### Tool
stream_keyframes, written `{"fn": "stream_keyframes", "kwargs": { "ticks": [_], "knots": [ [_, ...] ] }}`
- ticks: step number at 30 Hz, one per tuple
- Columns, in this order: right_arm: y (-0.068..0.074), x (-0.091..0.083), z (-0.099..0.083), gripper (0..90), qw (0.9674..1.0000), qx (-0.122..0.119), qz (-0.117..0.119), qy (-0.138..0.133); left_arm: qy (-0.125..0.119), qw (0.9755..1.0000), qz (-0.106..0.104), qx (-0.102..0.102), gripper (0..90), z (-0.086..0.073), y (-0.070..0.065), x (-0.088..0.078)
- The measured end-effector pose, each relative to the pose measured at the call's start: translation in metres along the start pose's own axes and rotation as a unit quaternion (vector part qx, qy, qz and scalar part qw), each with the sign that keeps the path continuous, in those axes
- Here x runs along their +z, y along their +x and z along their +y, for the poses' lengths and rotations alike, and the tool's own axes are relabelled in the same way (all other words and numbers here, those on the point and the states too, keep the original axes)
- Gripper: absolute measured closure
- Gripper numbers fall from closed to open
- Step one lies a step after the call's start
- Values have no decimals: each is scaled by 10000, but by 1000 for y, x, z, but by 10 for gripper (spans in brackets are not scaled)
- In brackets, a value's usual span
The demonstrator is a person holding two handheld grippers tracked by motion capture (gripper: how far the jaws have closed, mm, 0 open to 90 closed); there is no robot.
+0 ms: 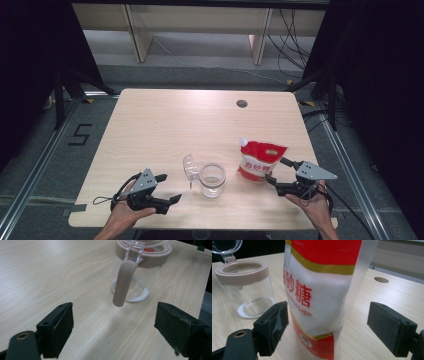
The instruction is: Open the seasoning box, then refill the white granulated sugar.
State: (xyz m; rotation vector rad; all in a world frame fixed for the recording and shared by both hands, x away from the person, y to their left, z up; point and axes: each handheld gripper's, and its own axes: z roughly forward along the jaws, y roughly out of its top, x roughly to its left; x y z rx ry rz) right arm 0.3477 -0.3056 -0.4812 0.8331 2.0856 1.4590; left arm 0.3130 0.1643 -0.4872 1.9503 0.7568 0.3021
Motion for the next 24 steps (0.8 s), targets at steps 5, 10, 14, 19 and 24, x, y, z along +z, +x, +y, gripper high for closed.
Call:
{"fn": "stream_keyframes", "kwargs": {
  "ticks": [5, 10, 14, 19, 24],
  "knots": [
    [-2, 5, 0, 171, 10000, -63, 38, -21, 7, 9999, -37, 164, 151, 0, 1, 0],
    [-5, 12, -1, 168, 9998, -157, -4, -149, -4, 10000, -21, 49, 151, -1, 1, 2],
    [-5, 16, -1, 167, 9998, -30, 203, -37, 69, 9999, -24, 118, 151, -1, -1, 2],
    [-6, 19, 0, 168, 9998, -90, 148, -138, 66, 9999, -55, 111, 151, -3, -4, 2],
    [-5, 25, 0, 166, 9994, -62, 274, -187, 59, 9999, -83, 100, 151, -4, -4, 2]
  ]
}}
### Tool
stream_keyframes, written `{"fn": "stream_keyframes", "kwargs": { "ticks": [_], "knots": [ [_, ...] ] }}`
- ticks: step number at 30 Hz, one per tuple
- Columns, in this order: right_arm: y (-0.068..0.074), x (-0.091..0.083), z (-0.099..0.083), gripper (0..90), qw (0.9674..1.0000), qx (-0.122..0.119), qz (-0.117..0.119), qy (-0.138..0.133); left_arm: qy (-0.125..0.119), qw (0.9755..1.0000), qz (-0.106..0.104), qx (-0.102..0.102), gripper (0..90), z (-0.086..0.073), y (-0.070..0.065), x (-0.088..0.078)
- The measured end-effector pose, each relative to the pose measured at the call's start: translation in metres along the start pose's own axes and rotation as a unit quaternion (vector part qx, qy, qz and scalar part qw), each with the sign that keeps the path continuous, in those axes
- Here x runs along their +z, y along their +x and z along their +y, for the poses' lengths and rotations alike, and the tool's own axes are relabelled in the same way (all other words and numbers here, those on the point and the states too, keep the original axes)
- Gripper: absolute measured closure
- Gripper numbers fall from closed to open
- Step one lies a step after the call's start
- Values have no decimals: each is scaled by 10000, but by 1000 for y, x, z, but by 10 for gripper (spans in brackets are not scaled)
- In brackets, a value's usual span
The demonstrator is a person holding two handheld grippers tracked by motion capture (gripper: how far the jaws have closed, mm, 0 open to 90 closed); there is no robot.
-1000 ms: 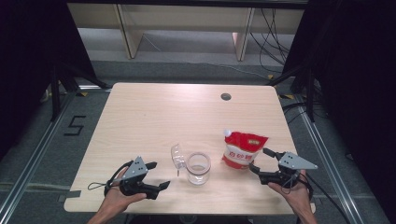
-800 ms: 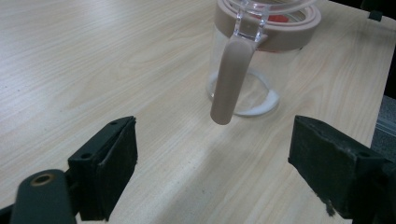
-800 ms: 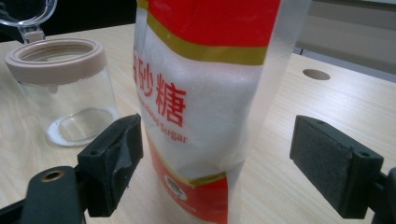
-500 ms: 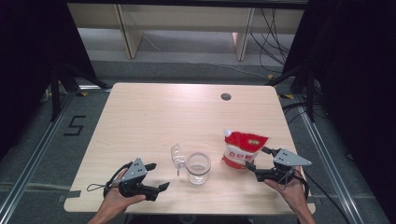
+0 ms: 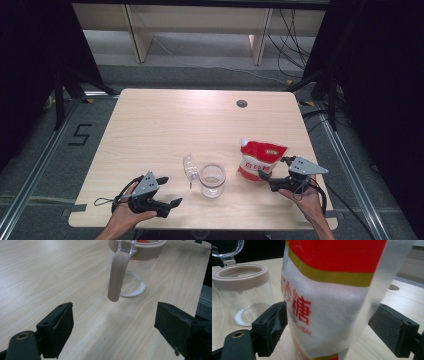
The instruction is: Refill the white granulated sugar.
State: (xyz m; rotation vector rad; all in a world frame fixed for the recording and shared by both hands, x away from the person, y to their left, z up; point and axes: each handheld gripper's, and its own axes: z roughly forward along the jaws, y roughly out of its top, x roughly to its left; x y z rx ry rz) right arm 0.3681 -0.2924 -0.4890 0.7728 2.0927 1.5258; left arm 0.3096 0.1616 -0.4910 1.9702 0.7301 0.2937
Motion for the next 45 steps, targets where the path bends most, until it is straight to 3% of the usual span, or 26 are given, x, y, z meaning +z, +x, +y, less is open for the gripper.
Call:
{"fn": "stream_keyframes", "kwargs": {
  "ticks": [1, 2, 3, 5, 6, 7, 8, 10, 12, 13, 14, 15, 16, 19, 20, 24, 25, 27, 29, 30, 31, 33, 35, 42, 45],
  "knots": [
    [-2, 2, 0, 168, 9998, -125, -15, -130, 25, 10000, -18, 30, 151, 0, 0, 0],
    [1, 3, 0, 168, 9999, 79, 84, -46, 15, 10000, 6, 72, 151, 0, 0, -1],
    [-1, 4, 0, 168, 9999, -25, 61, -93, 18, 10000, 0, 57, 151, 0, 0, 0],
    [0, 6, -1, 168, 9999, 87, 118, -32, 25, 10000, -3, 64, 151, 0, 0, 0],
    [-4, 8, -1, 169, 9998, -106, 133, -98, 25, 10000, -2, 62, 151, 0, 0, 0],
    [-2, 9, -1, 169, 9998, 14, 159, -98, 35, 10000, 21, 60, 151, 0, 0, 0],
    [-4, 10, -1, 171, 9998, -76, 160, -122, -7, 10000, 14, 31, 151, 0, 0, 1],
    [-2, 13, -2, 172, 9995, 66, 246, -172, 23, 10000, 25, 44, 151, 0, 0, 0],
    [-6, 14, -2, 180, 9993, -177, 253, -189, 56, 9999, 21, 83, 151, 0, 0, 0],
    [-3, 16, -3, 188, 9994, 0, 232, -239, 43, 10000, 0, 52, 151, -1, 0, 1],
    [-1, 15, -2, 219, 9992, 111, 372, -54, 43, 10000, 7, 55, 151, -1, 0, 0],
    [-1, 15, -2, 219, 9992, 111, 372, -54, 39, 10000, 10, 52, 151, -1, 0, 0],
    [-3, 17, -2, 249, 9992, -74, 329, -231, 37, 10000, 17, 60, 151, -1, 0, 0],
    [-1, 16, -1, 290, 9987, -232, 425, -173, 43, 10000, 31, 66, 151, -1, 0, 0],
    [-1, 16, -1, 293, 9987, -311, 325, -228, 51, 10000, 52, 66, 151, -1, 0, 0],
    [4, 14, 0, 301, 9994, -88, 323, -53, 47, 10000, 66, 53, 151, -1, 0, -1],
    [4, 17, 0, 304, 9993, -193, 166, -281, 46, 10000, 58, 48, 151, -1, 0, 0],
    [7, 16, 1, 306, 9995, -208, 166, -154, 62, 9999, 48, 71, 151, -1, 1, 0],
    [12, 17, 3, 309, 9996, -247, -60, -140, 53, 10000, 43, 36, 151, -1, 0, 0],
    [12, 17, 3, 309, 9996, -247, -60, -140, 54, 10000, 41, 36, 151, -1, 0, 0],
    [16, 16, 4, 313, 9995, -191, -235, -75, 58, 10000, 39, 37, 152, -1, 0, 0],
    [23, 14, 4, 317, 9993, 163, -338, 65, 59, 10000, 39, 38, 152, -1, 0, 0],
    [24, 16, 4, 319, 9992, 197, -355, 18, 44, 10000, 33, 58, 152, -1, 0, 1],
    [41, 19, 7, 323, 9944, 335, -999, 91, 78, 9999, 12, 87, 152, -1, 0, 0],
    [43, 20, 7, 324, 9942, 313, -1031, 57, 38, 10000, 41, 72, 151, -2, -1, 1]
  ]
}}
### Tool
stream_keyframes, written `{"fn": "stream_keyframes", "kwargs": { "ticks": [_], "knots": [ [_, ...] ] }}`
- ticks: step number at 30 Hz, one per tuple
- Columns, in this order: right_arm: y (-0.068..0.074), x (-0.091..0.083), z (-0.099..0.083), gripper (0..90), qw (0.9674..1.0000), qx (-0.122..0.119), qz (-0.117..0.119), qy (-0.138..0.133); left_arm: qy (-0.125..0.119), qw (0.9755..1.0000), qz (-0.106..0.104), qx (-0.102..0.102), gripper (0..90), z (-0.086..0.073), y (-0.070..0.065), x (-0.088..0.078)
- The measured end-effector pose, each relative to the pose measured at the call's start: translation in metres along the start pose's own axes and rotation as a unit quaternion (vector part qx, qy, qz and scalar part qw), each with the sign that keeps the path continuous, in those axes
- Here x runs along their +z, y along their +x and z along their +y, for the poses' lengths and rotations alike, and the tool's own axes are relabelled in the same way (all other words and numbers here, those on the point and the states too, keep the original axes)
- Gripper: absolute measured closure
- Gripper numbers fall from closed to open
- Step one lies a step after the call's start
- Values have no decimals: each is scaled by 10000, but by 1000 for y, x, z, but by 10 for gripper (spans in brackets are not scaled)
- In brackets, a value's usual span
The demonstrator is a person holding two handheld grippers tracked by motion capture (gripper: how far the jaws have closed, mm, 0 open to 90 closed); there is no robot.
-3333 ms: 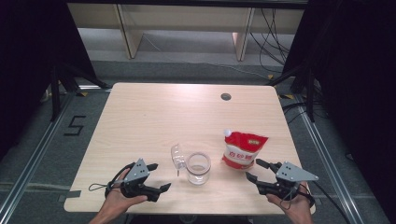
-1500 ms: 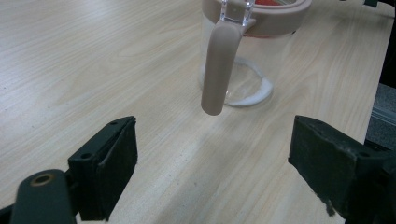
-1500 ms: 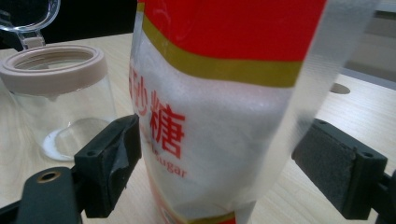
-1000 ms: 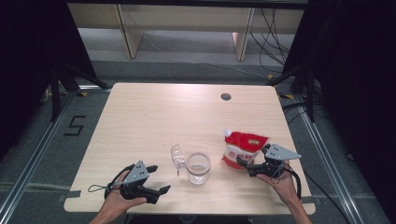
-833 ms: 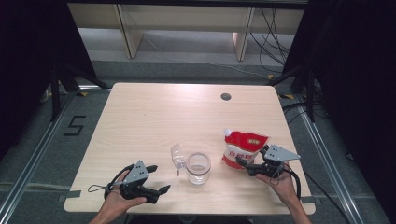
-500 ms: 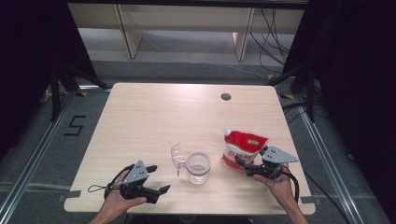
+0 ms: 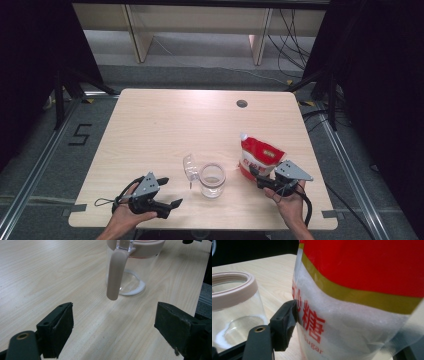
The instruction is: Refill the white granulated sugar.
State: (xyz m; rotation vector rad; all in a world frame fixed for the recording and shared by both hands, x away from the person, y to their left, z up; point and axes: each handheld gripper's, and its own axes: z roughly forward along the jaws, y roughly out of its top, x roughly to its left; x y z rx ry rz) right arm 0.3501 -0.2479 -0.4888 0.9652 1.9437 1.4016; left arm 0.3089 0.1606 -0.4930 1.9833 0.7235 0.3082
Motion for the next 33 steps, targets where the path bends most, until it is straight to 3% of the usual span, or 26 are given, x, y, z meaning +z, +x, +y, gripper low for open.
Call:
{"fn": "stream_keyframes", "kwargs": {
  "ticks": [5, 7, 8, 10, 12, 15, 17, 19, 21, 23, 24, 25, 27, 29, 32, 33],
  "knots": [
    [3, -1, -2, 323, 9999, 47, -154, -25, 16, 10000, -22, 45, 151, 0, 0, 0],
    [1, -1, -3, 323, 9999, 34, -75, -59, 12, 10000, -21, 44, 152, 0, -1, 0],
    [2, -1, -4, 321, 9999, 144, -41, -78, -4, 10000, -12, 43, 151, 0, -1, 0],
    [-3, 0, -6, 310, 9999, -10, 92, -88, -10, 10000, -14, 41, 151, 0, -1, 0],
    [-5, -1, -9, 294, 9996, 146, 227, -60, -10, 10000, -18, 48, 151, 0, -1, 0],
    [-11, 0, -10, 274, 9996, -26, 267, -120, -5, 10000, -18, 50, 152, 0, -1, 0],
    [-13, 1, -10, 271, 9990, 12, 372, -259, 120, 9998, 27, 156, 151, 1, 0, -1],
    [-15, 3, -10, 269, 9981, -141, 483, -351, 124, 9998, 6, 158, 152, 1, 1, -1],
    [-18, 7, -11, 265, 9953, -439, 738, -441, 16, 10000, -25, 24, 151, 1, -2, 0],
    [-19, 9, -12, 269, 9955, -428, 692, -490, 18, 10000, -67, 26, 152, 0, -2, 1],
    [-19, 10, -14, 284, 9958, -234, 758, -450, 8, 10000, -37, 31, 151, 0, -2, 1],
    [-19, 10, -14, 284, 9958, -234, 758, -450, 39, 10000, -35, 63, 151, 0, -1, 1],
    [-22, 12, -14, 290, 9949, -462, 735, -522, 34, 10000, -38, 55, 152, 0, -2, 1],
    [-22, 13, -16, 298, 9950, -387, 800, -445, 29, 10000, -59, 49, 152, 0, -2, 1],
    [-24, 15, -16, 301, 9938, -477, 905, -427, 51, 10000, -38, 71, 151, 0, -1, 2],
    [-23, 15, -16, 306, 9945, -368, 880, -437, 51, 10000, -40, 70, 152, 0, -1, 2]
  ]
}}
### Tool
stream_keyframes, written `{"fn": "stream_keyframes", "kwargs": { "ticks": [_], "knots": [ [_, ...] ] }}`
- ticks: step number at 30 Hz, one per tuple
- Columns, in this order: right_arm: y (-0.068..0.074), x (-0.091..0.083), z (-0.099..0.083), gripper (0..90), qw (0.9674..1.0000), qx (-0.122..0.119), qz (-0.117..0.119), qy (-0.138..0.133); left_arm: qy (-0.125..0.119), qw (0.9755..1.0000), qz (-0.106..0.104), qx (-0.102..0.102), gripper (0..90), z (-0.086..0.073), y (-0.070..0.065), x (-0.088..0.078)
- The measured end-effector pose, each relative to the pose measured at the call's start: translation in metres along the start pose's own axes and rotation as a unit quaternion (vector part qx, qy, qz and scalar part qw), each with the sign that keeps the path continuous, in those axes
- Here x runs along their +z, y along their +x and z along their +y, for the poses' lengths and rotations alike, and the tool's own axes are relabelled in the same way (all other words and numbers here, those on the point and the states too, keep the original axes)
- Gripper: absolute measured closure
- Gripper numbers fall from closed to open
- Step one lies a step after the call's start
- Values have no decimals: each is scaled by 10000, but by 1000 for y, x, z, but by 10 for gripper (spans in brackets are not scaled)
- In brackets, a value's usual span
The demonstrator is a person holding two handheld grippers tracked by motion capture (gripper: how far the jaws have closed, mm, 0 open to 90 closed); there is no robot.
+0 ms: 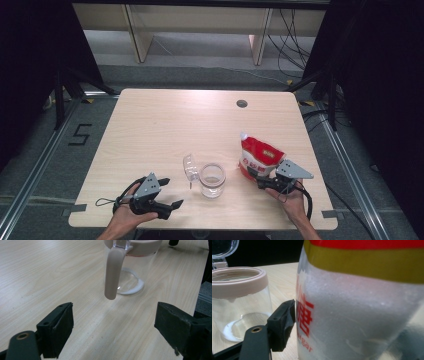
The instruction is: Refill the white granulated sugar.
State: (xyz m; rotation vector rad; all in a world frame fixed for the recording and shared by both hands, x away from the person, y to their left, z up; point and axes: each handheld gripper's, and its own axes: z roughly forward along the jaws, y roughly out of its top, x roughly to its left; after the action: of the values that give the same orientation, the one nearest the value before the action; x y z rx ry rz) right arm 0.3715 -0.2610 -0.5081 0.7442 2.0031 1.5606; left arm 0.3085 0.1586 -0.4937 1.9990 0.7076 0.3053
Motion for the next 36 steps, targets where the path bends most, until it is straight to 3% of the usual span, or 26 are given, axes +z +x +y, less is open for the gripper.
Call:
{"fn": "stream_keyframes", "kwargs": {
  "ticks": [4, 5, 9, 11, 12, 19, 20, 23, 24, 26, 27, 28, 29, 30, 32, 34, 36],
  "knots": [
    [1, 1, -1, 306, 9999, 75, -145, -51, 0, 10000, -4, -6, 151, 0, 0, 0],
    [1, 2, -1, 307, 9999, 90, -29, -61, 3, 10000, -5, -1, 152, 0, 0, 0],
    [1, 2, -2, 307, 9999, 144, -86, -38, 2, 10000, -4, -5, 151, 0, 0, 0],
    [-2, 4, -3, 307, 9999, -46, -57, -100, 8, 10000, -12, -6, 152, 0, 0, 0],
    [0, 4, -4, 306, 9999, 93, -72, -115, 8, 10000, -12, -6, 152, 0, 0, 0],
    [0, 3, -3, 266, 9999, 54, -107, -5, 61, 10000, -11, 19, 152, 0, -1, 0],
    [-1, 4, -3, 263, 10000, 65, 12, -35, 60, 10000, -12, 19, 151, 0, -1, 0],
    [-1, 4, -4, 231, 10000, 35, 19, -73, 40, 10000, -32, -15, 151, 0, -2, 1],
    [-1, 6, -4, 224, 9998, 135, -16, -132, 57, 10000, -9, -17, 152, 0, -2, 1],
    [-3, 6, -4, 213, 9998, 25, -129, -140, 59, 10000, -13, -14, 152, 0, -2, 1],
    [-2, 8, -4, 209, 9995, 95, -149, -244, 57, 10000, -15, -14, 152, 0, -2, 1],
    [-1, 6, -5, 209, 9997, 160, -99, -137, 56, 10000, -11, -16, 151, 0, -2, 1],
    [-3, 7, -5, 209, 9998, 30, -79, -192, 83, 10000, 12, 19, 152, 0, -1, 0],
    [-2, 7, -5, 210, 9997, 138, 17, -182, 70, 10000, 1, 6, 152, 0, -1, 1],
    [-3, 8, -6, 219, 9998, 48, -23, -200, 66, 10000, -14, -9, 152, 0, -1, 1],
    [-1, 9, -7, 248, 9996, 80, -101, -255, 58, 10000, -18, -17, 152, 0, -2, 1],
    [-1, 9, -7, 290, 9997, 125, -35, -215, 24, 10000, -30, 6, 152, 0, -2, 2]
  ]
}}
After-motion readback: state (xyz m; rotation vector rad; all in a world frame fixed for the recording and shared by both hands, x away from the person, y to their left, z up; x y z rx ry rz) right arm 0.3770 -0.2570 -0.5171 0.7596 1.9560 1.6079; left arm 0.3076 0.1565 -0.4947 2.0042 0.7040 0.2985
